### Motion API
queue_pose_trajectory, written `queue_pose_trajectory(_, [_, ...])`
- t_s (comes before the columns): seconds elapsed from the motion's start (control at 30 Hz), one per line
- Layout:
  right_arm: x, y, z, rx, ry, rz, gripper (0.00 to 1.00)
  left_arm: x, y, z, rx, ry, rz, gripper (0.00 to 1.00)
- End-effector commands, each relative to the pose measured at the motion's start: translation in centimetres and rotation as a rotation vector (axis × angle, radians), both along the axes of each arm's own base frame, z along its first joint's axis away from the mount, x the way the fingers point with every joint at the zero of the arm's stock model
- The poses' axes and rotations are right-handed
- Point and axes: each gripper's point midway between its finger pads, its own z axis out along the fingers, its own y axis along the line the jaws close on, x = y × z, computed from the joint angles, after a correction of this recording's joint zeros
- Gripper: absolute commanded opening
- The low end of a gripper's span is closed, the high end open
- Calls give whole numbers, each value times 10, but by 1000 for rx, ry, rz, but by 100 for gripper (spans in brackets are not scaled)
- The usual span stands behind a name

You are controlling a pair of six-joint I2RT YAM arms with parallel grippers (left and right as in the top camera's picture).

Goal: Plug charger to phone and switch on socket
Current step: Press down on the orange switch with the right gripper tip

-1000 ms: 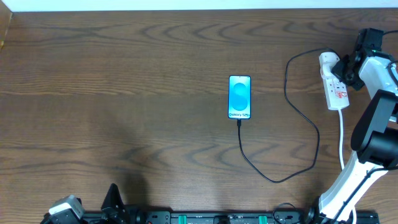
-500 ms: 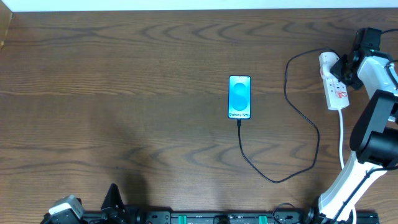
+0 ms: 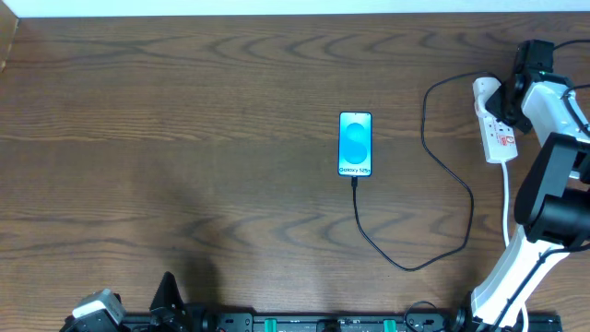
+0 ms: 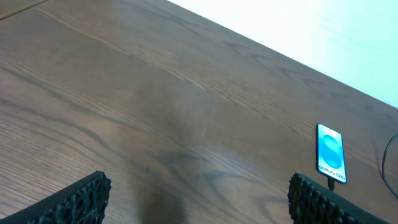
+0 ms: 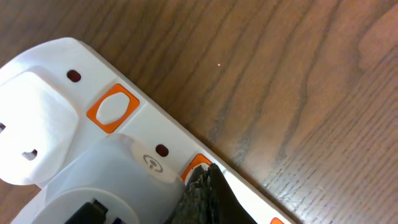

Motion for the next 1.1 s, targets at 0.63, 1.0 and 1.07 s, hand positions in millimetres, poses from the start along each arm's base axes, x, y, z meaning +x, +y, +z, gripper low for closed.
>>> queue_pose_trajectory(0.63, [6,75,-9,161,7,157,1,-1,1,0,5,-6,9,91])
queue_pose_trajectory(1.0, [7,41,1,56,-13,86,1,-1,1,0,5,-6,9,91])
queue_pose_trajectory(1.07, [8,34,2,54,-22,73,1,-1,1,0,5,-6,9,91])
